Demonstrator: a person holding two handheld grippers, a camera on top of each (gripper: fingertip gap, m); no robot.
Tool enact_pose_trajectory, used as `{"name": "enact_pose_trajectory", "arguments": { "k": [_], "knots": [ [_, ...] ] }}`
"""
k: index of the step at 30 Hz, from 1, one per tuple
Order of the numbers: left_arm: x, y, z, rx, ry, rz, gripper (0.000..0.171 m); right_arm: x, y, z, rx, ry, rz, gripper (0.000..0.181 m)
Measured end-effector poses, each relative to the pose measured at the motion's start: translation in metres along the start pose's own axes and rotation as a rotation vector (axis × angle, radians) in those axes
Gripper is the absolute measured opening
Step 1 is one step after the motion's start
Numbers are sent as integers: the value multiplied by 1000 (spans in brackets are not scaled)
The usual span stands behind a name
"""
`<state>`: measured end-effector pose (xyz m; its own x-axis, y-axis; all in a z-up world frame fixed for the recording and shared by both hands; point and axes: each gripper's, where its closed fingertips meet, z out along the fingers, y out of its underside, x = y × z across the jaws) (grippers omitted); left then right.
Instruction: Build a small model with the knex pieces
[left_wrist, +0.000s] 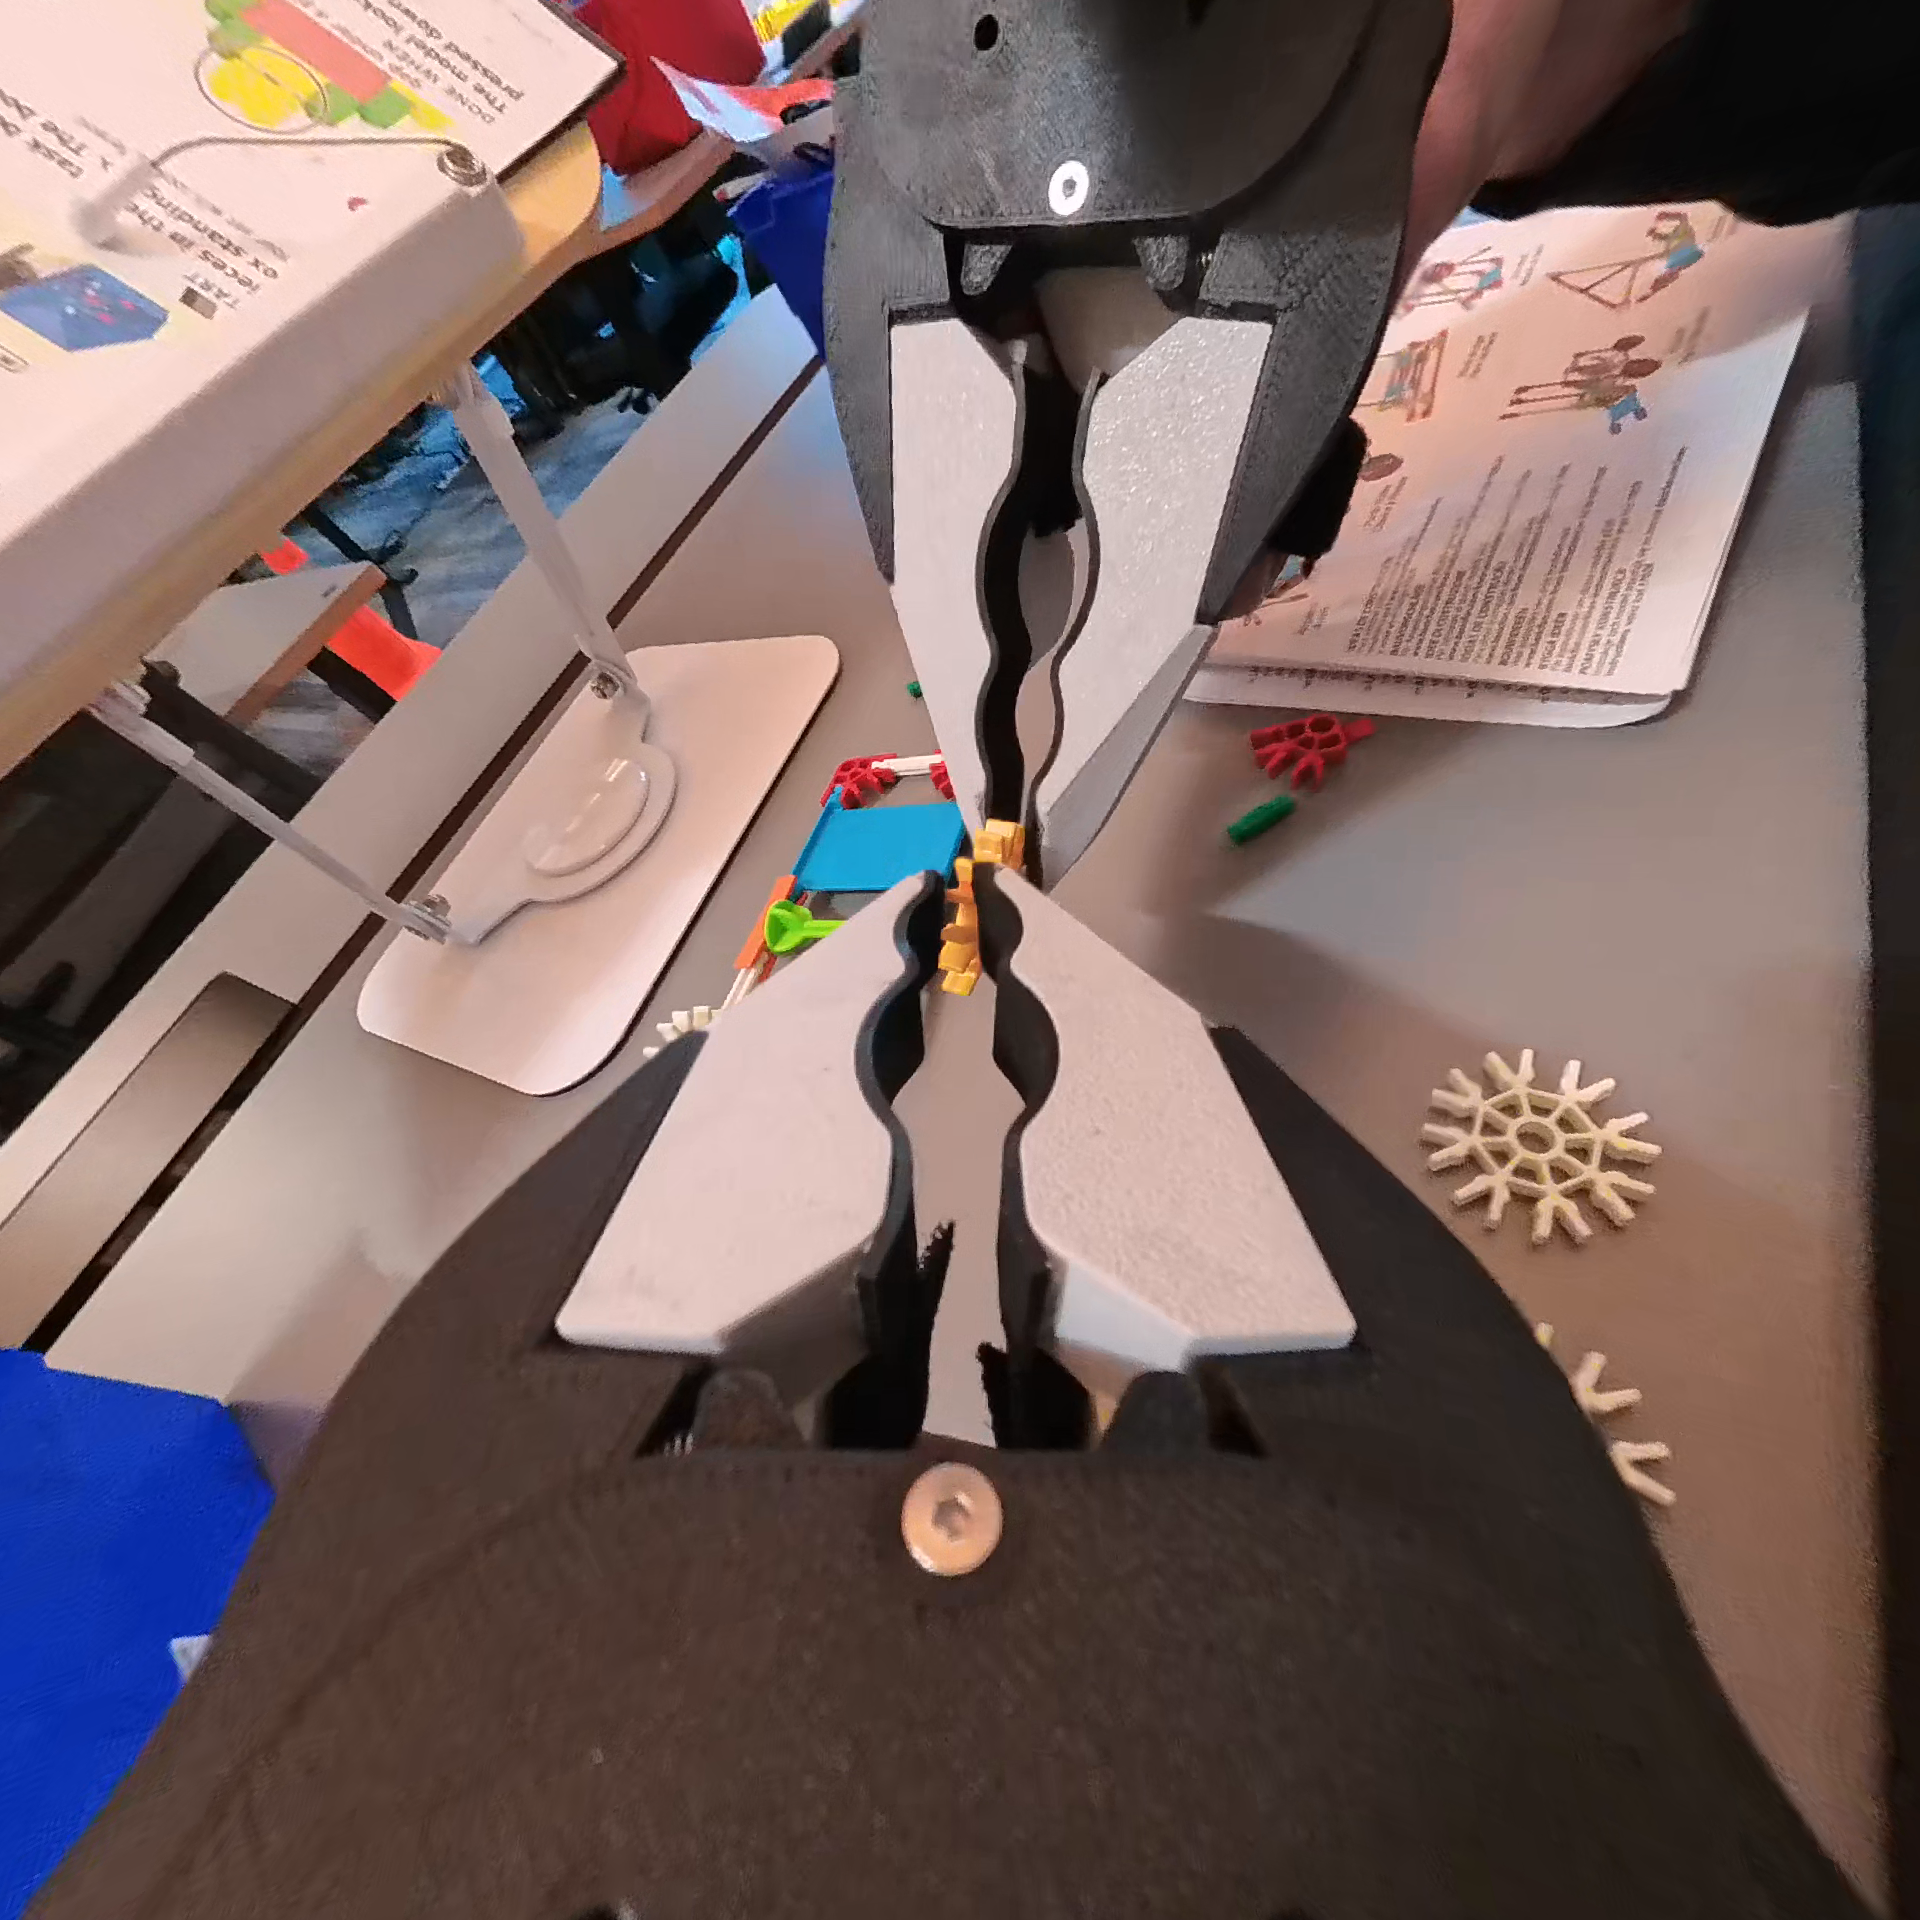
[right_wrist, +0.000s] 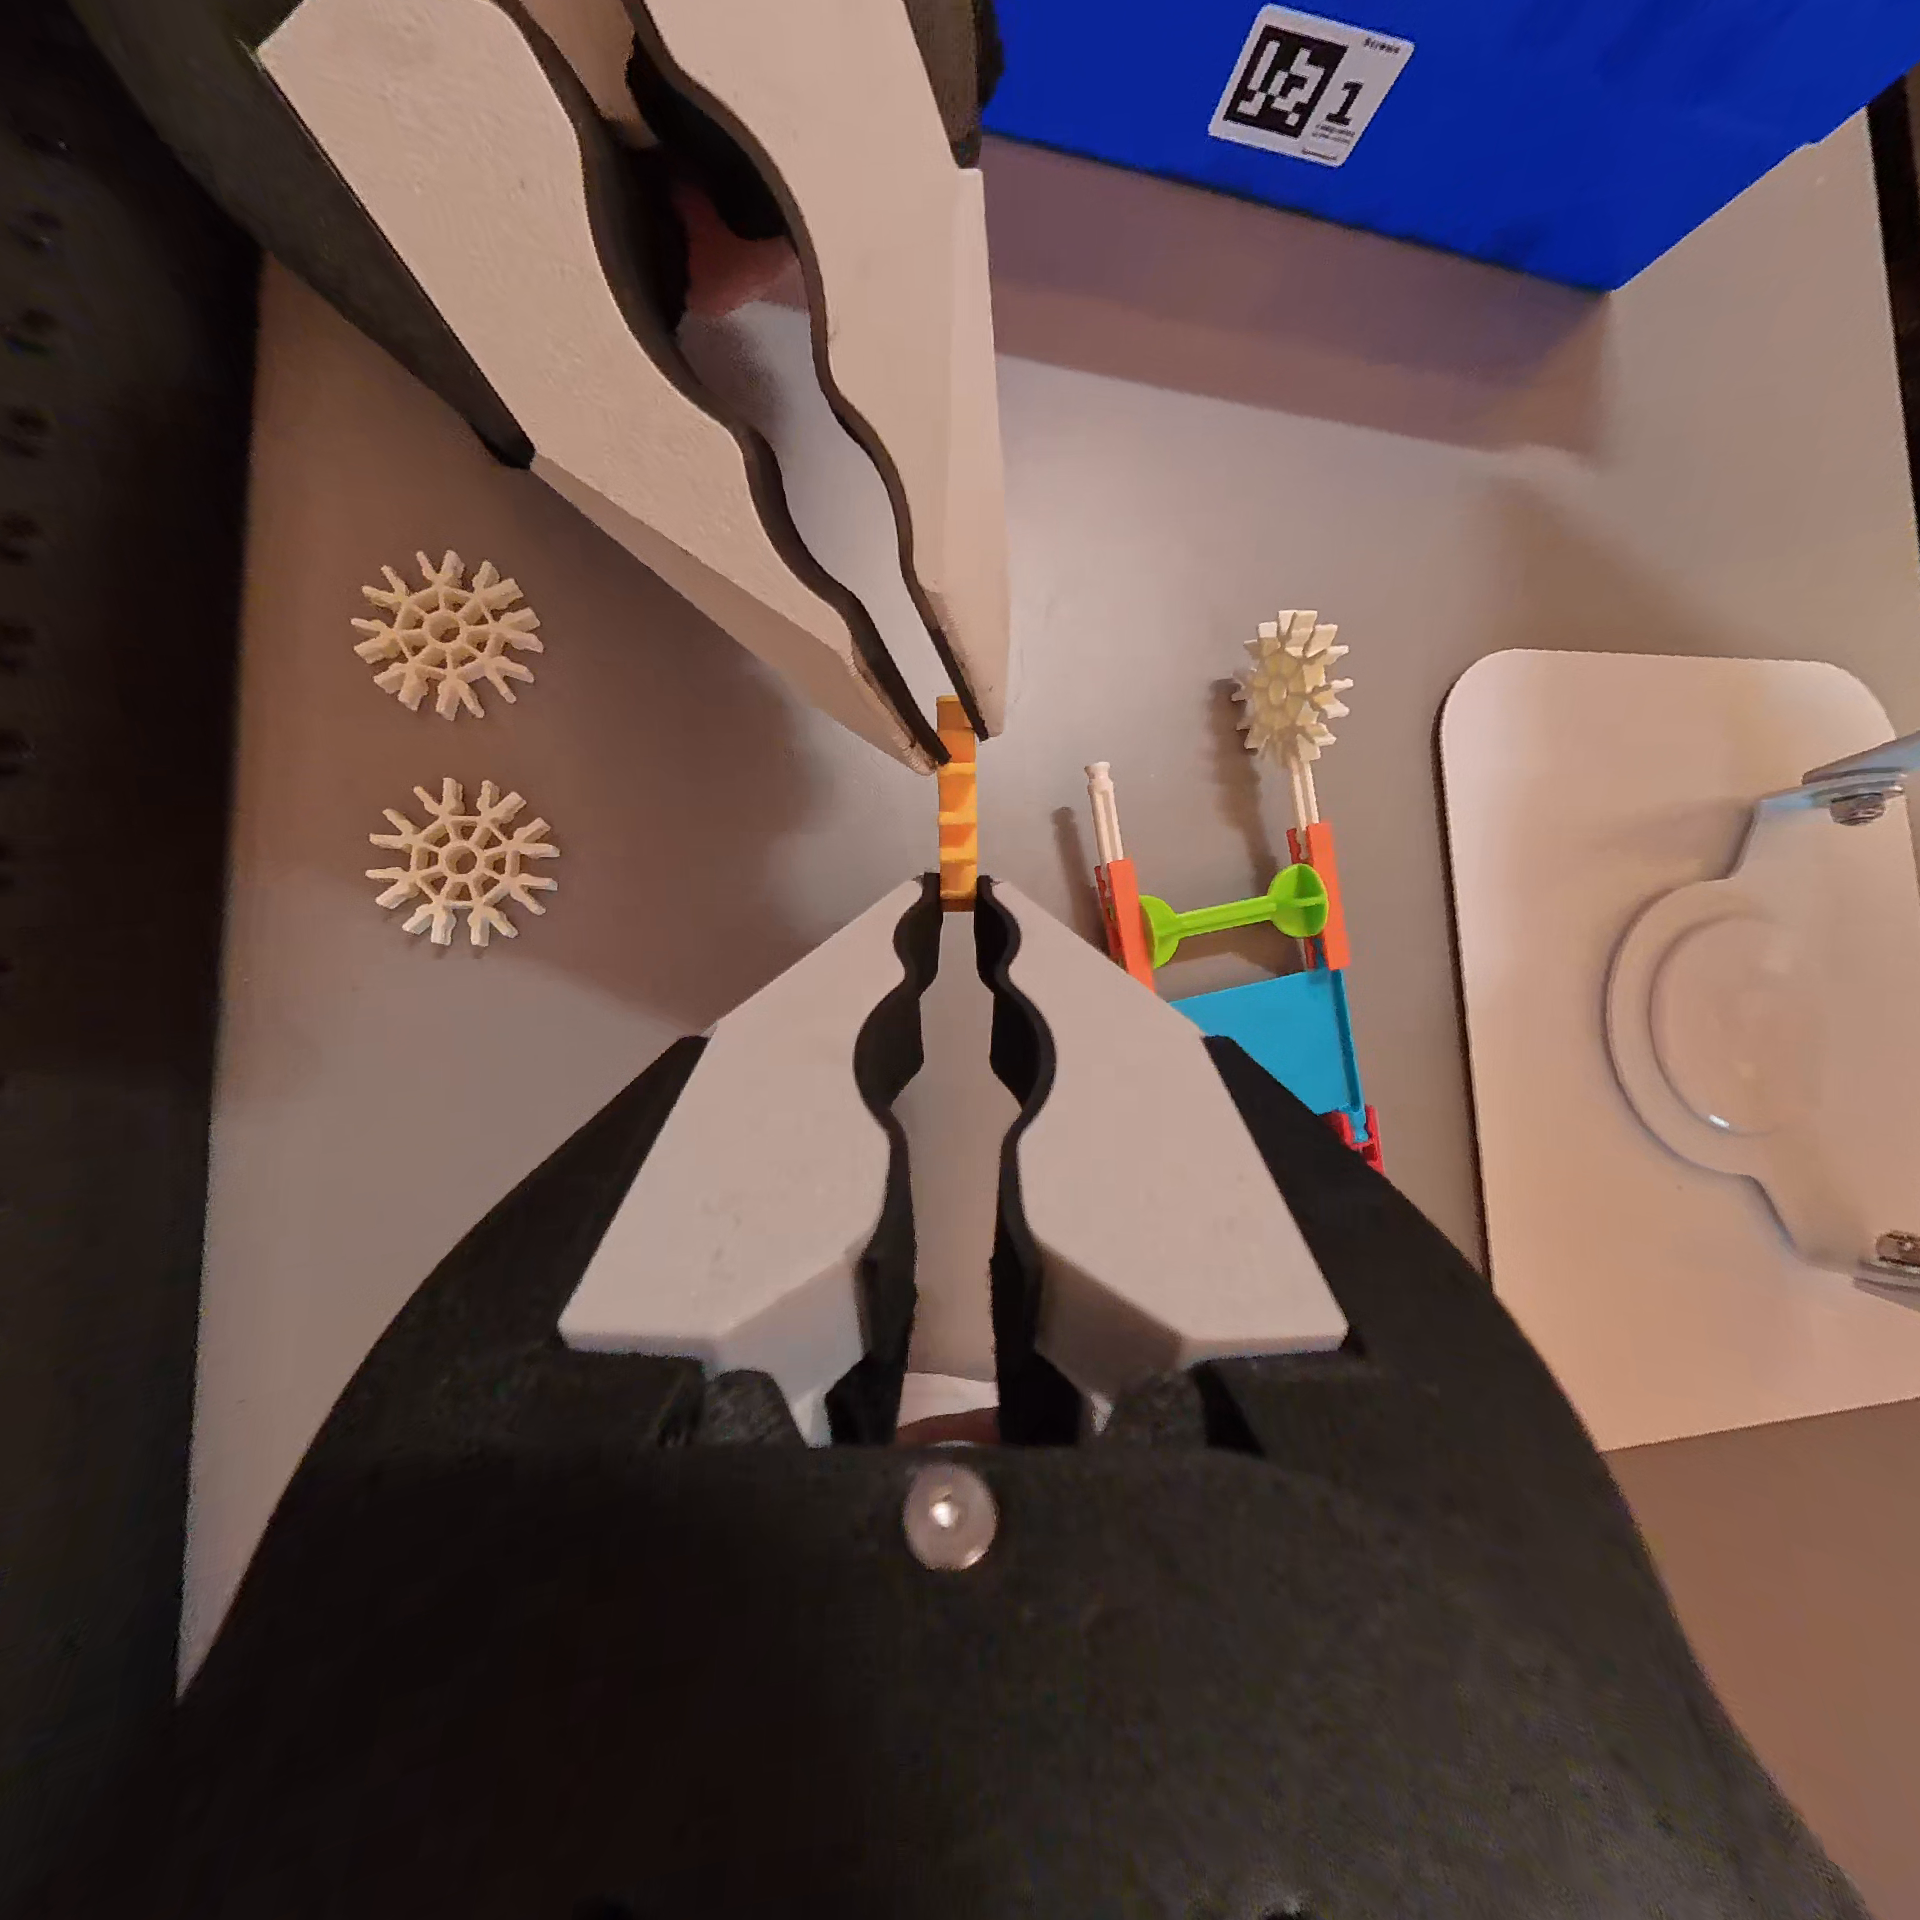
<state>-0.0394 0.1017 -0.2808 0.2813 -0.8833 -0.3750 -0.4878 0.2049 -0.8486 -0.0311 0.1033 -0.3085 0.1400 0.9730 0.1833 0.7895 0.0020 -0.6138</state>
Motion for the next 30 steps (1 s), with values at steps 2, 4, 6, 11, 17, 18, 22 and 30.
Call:
{"name": "enact_pose_trajectory", "arguments": {
  "k": [2,4,6,11,17,18,22,30],
  "knots": [
    [-1,0,0,-1,-1,-1,4,1,-1,0,-4,-7,-2,3],
    [-1,1,0,-8,6,-1,4,2,0,0,-19,-3,-18,3],
    [-1,3,-1,-22,11,-8,4,3,0,1,-32,5,-33,3],
    [5,15,3,-81,52,-13,25,3,-2,2,-74,8,-87,3],
    [1,22,3,-110,35,-25,6,6,-8,11,-97,14,-144,4],
    [-1,24,2,-119,28,-28,4,9,-10,12,-85,21,-144,7],
    [-9,32,0,-171,13,-80,4,25,-3,20,-97,24,-122,30],
    [-6,61,8,-311,25,-104,3,30,10,58,-150,-55,-146,33]
  ]
}}
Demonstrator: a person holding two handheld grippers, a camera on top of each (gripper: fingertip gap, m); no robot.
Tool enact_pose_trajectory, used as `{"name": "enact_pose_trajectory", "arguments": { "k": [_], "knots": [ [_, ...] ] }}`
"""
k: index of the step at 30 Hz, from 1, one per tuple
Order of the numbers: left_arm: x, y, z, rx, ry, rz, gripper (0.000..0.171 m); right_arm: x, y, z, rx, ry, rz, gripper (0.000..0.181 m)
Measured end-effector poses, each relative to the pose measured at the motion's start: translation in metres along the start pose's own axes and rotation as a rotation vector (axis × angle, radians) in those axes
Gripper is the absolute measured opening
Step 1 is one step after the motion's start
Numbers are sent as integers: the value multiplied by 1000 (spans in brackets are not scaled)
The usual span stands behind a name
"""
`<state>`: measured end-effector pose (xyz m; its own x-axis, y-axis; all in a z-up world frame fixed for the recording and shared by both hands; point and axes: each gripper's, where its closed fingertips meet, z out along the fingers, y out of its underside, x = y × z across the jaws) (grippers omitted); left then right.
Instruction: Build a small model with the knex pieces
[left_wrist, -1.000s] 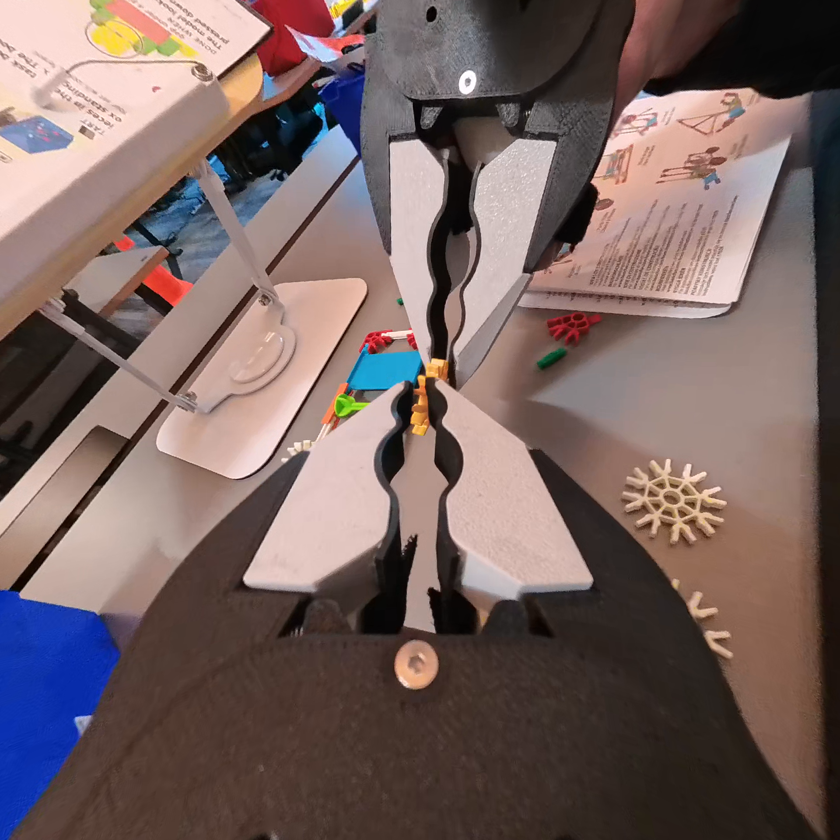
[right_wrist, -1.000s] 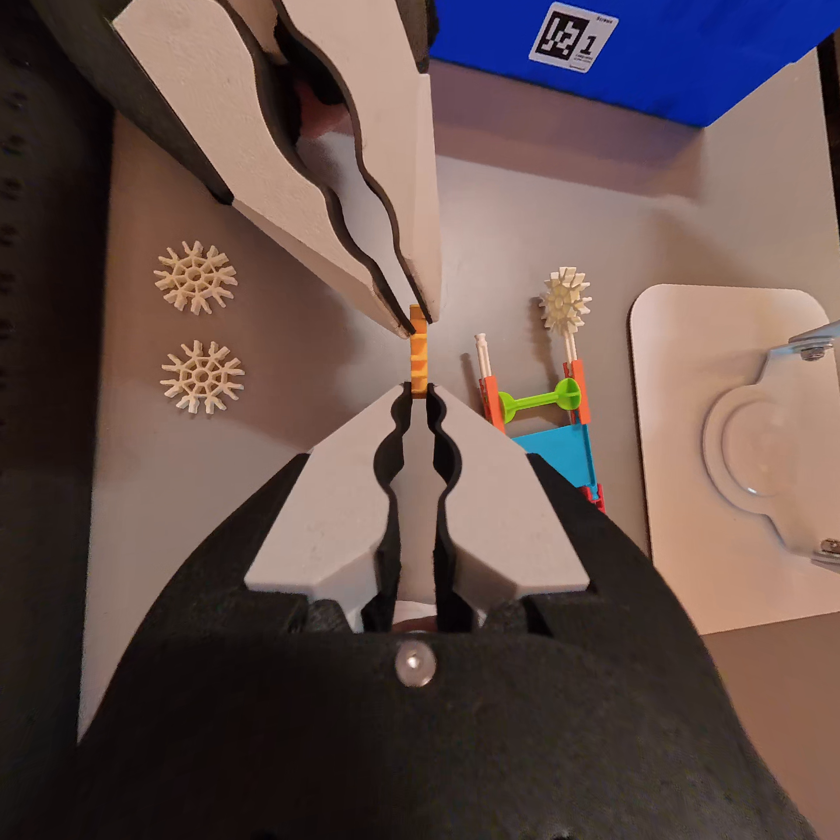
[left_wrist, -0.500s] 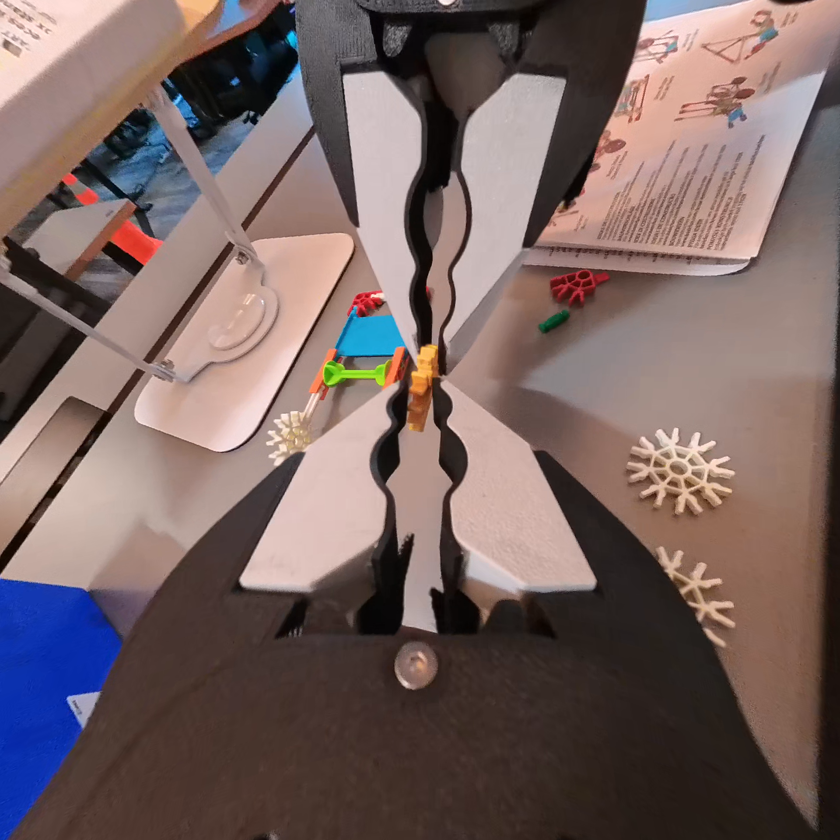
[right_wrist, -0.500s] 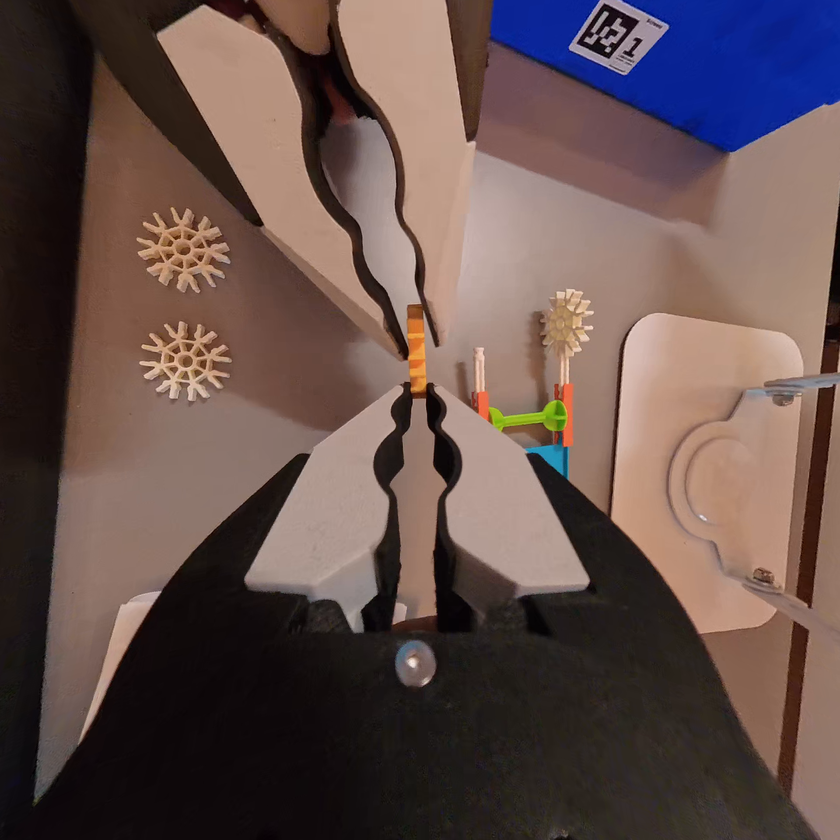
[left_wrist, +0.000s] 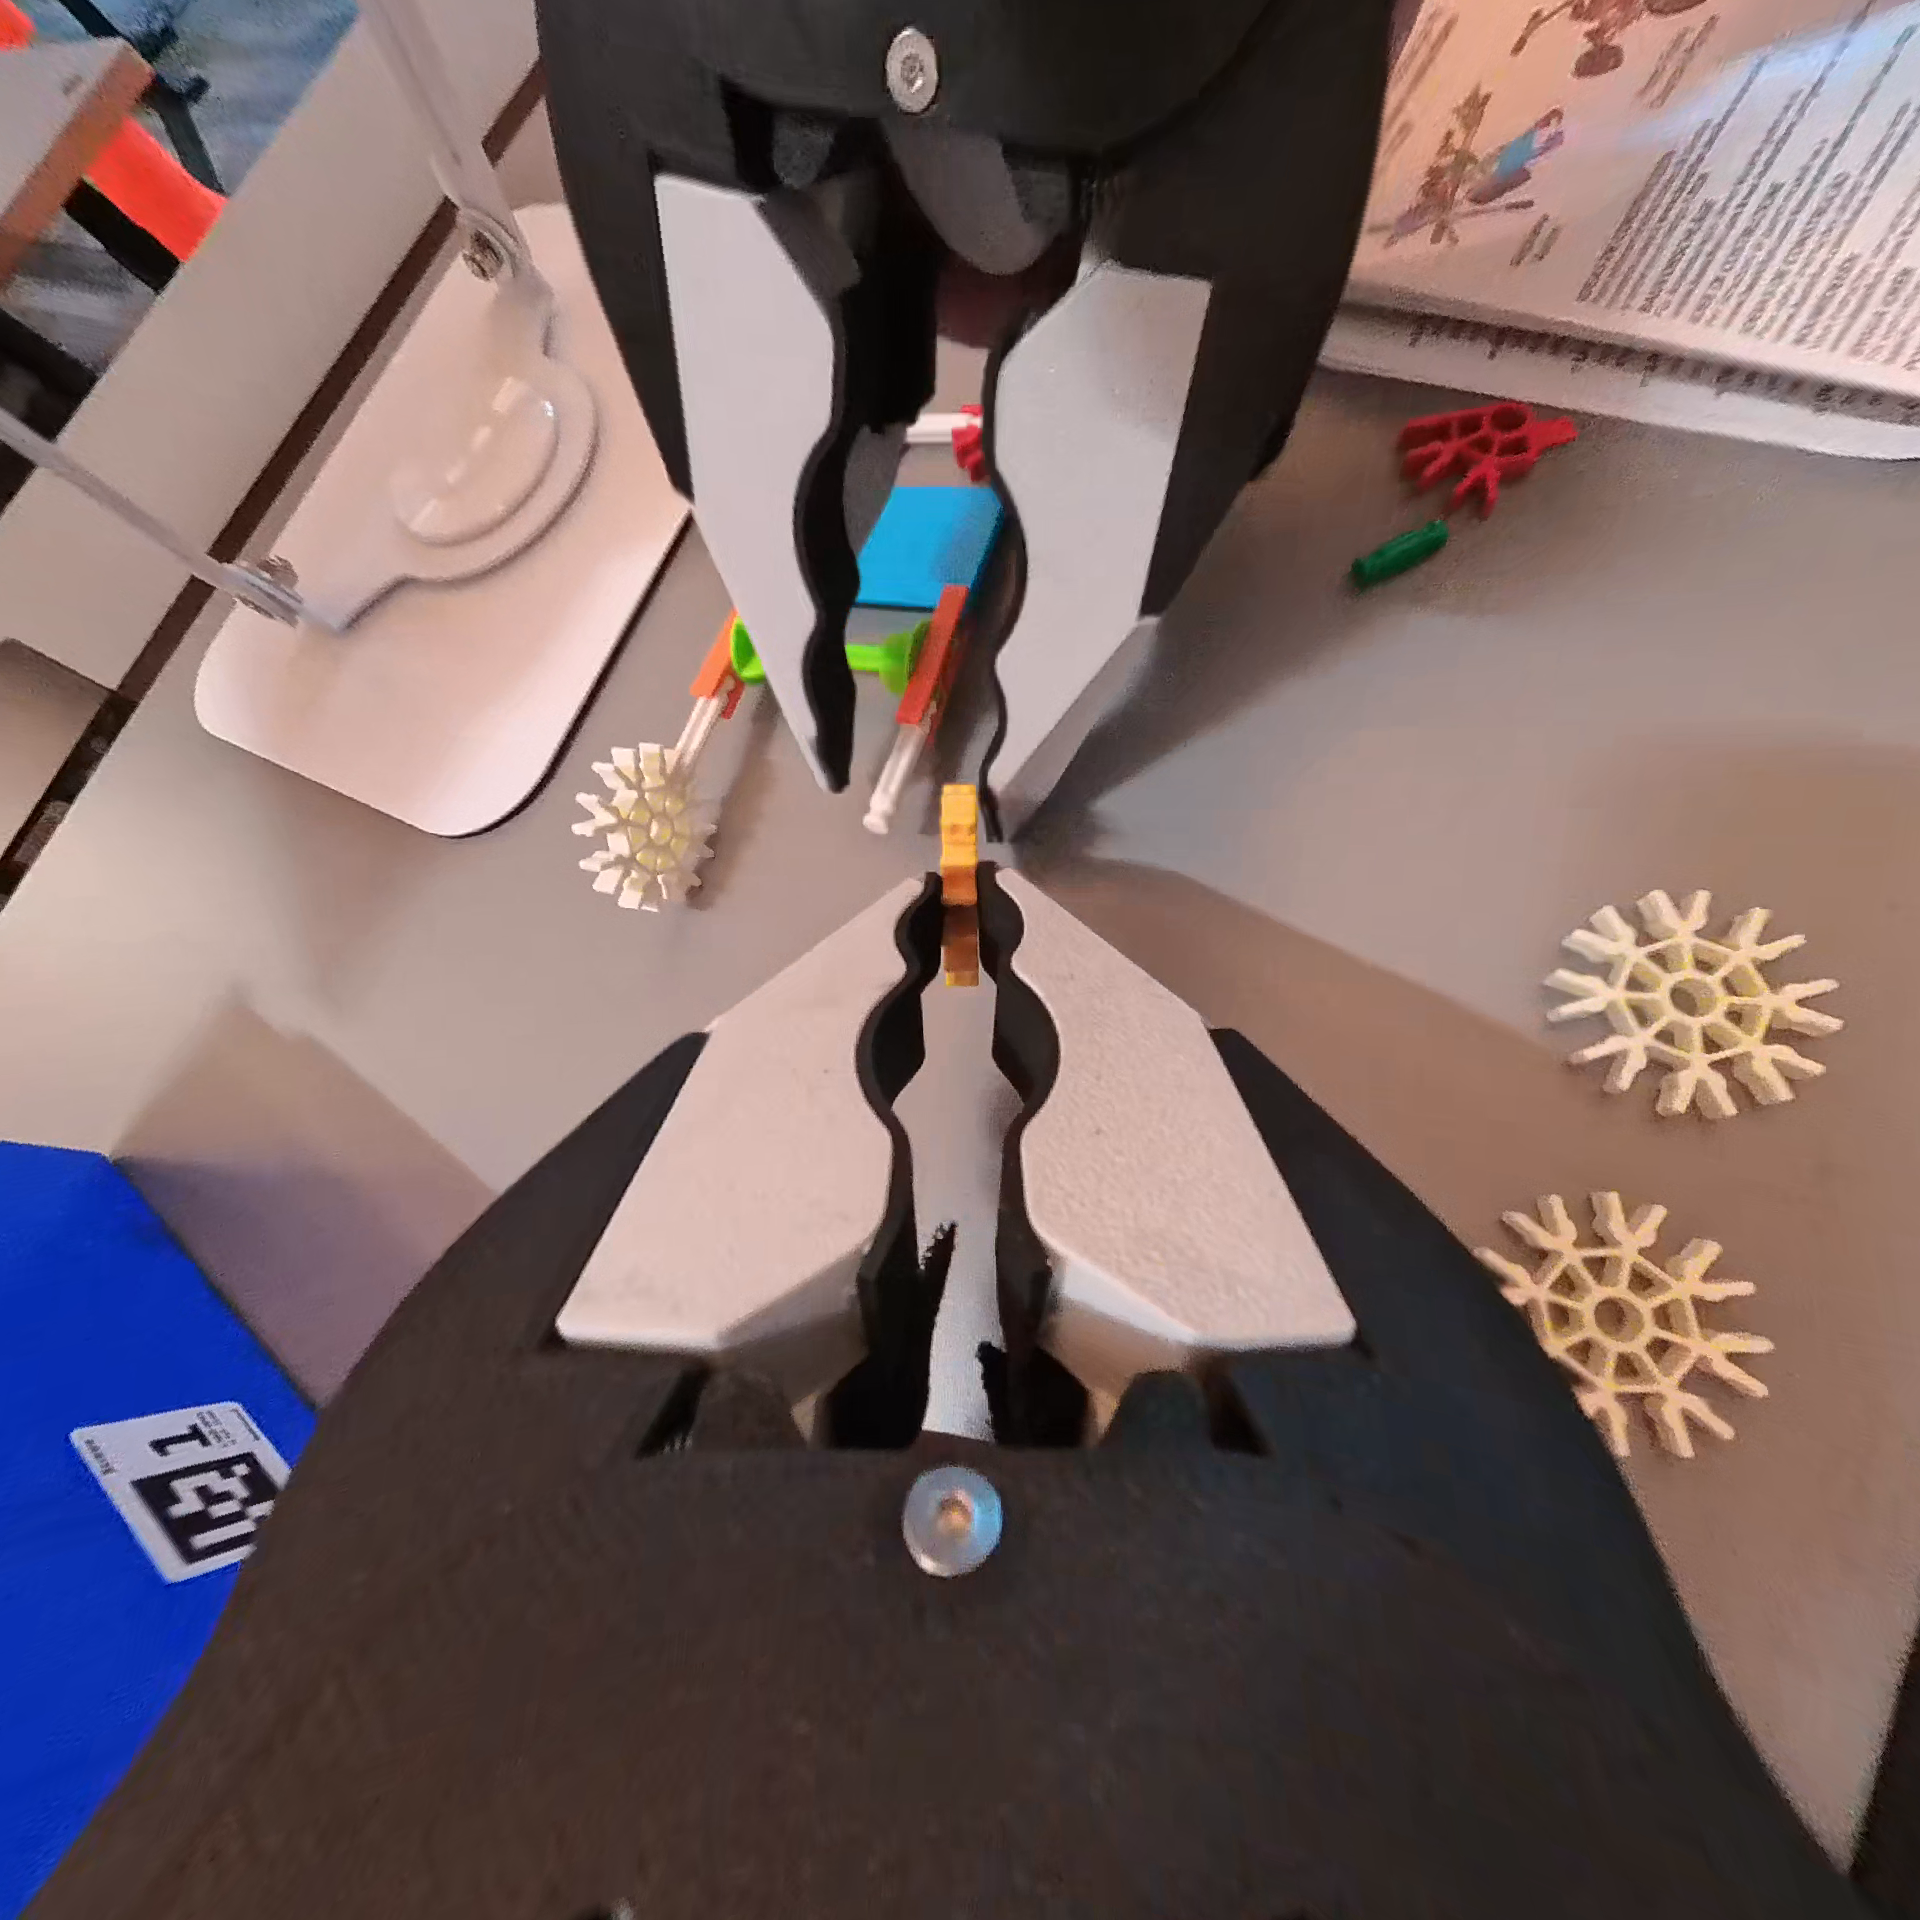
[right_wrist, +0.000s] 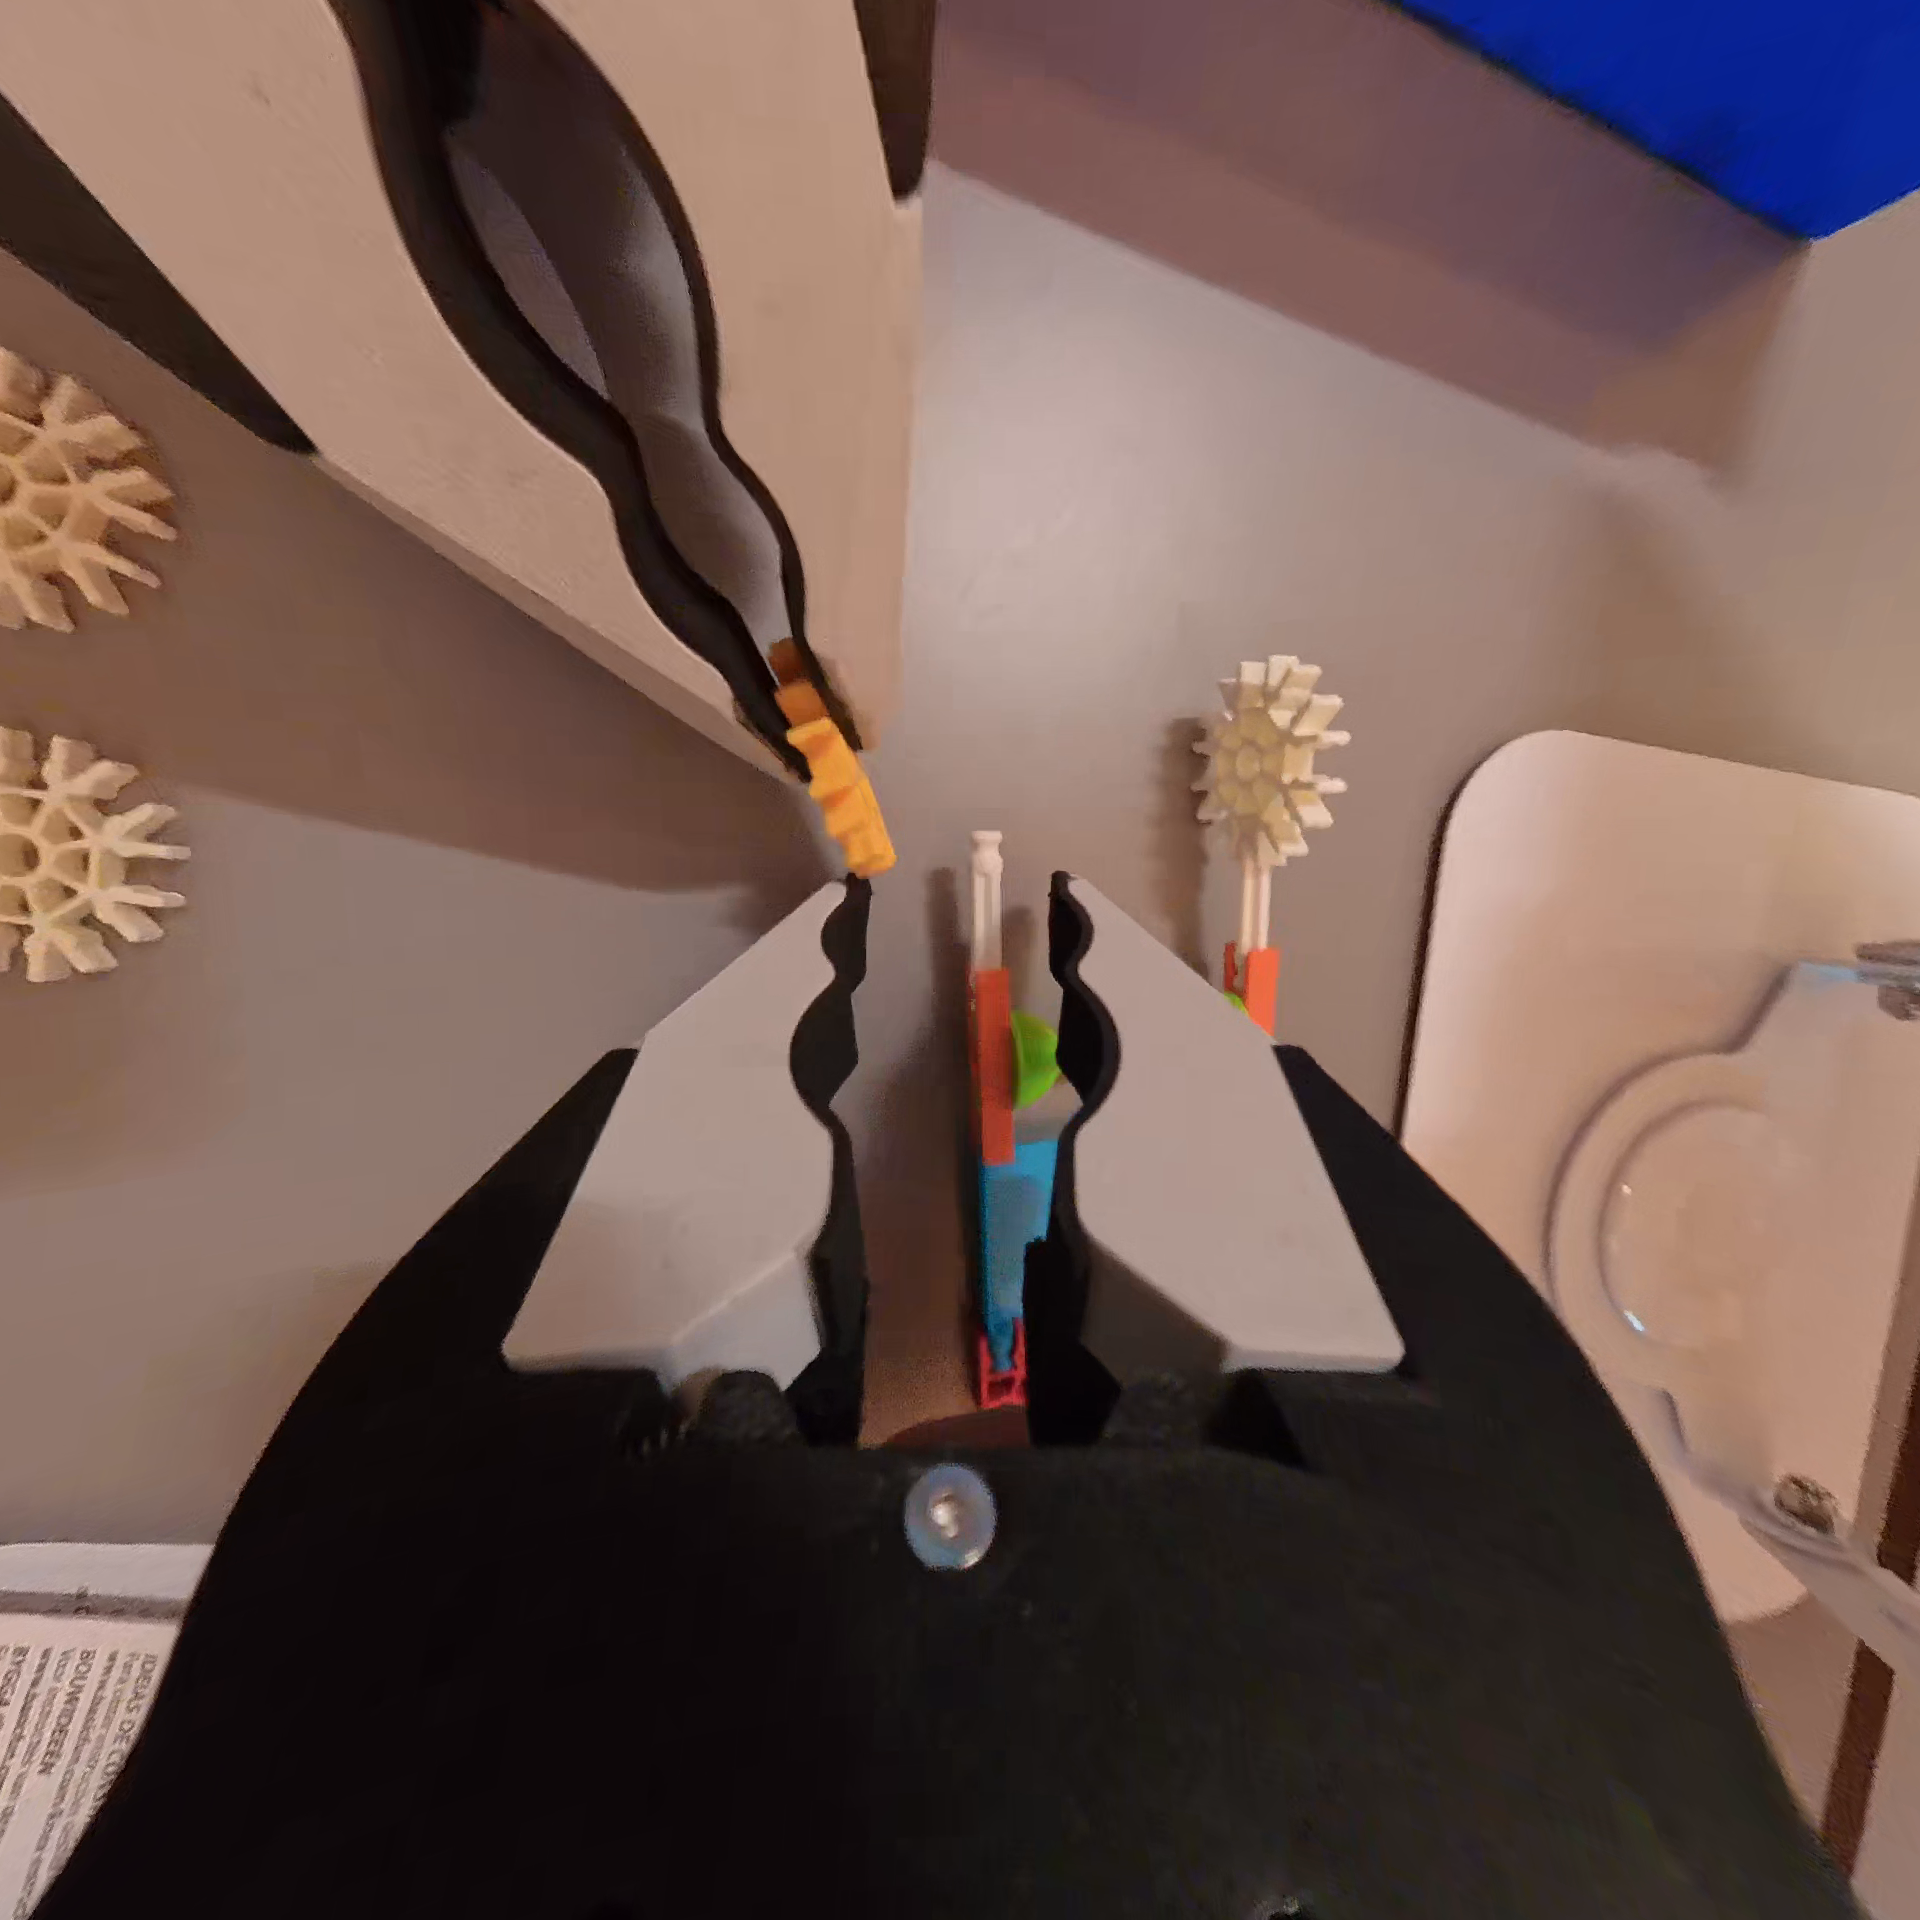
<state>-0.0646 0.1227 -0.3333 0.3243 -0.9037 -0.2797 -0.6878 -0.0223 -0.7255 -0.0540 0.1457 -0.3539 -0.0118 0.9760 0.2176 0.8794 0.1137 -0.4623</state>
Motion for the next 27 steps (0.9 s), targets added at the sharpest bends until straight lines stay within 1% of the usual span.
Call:
{"name": "enact_pose_trajectory", "arguments": {
  "k": [4,8,10,13,17,24,27],
  "knots": [
    [-5,3,2,-9,14,-34,4,-4,-1,3,15,-51,3,15],
    [-2,4,5,-8,63,-56,4,-9,0,1,46,-78,3,7],
    [0,4,6,-16,82,-55,4,-11,1,0,60,-84,1,7],
    [5,9,11,-65,105,-12,3,-18,2,-3,67,-118,-7,12],
    [9,8,14,-98,123,27,3,-26,6,-7,61,-161,-10,25],
    [14,3,16,-110,162,57,3,-29,7,-8,78,-166,-7,23],
    [16,-1,15,-89,179,51,3,-29,7,-8,90,-164,1,20]
  ]
}}
